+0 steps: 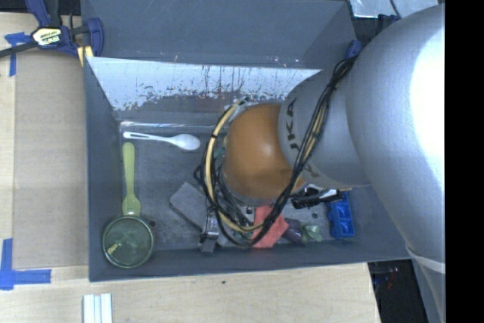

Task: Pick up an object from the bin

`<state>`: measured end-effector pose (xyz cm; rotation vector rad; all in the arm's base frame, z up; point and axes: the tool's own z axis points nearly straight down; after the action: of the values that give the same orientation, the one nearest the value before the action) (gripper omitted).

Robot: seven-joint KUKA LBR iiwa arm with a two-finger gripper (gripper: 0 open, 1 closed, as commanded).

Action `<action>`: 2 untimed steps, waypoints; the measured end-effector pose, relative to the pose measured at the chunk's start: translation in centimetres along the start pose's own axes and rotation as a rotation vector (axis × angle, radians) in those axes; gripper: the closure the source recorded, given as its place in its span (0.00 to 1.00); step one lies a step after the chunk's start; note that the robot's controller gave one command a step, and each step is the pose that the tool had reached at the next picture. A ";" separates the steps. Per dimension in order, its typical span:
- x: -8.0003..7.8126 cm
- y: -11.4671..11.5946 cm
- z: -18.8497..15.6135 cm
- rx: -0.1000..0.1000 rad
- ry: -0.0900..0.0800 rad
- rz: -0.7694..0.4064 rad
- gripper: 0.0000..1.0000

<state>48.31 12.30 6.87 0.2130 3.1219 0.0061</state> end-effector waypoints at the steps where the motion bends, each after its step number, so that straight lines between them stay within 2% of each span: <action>1: -0.6 -0.5 -0.2 -0.005 -0.003 0.052 1.00; 2: -0.6 -0.5 -0.2 -0.005 -0.003 0.054 1.00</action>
Offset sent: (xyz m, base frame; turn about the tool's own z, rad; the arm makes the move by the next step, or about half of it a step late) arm 0.0000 0.0000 0.0000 0.0000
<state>48.85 11.77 7.09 0.2970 3.1117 0.0135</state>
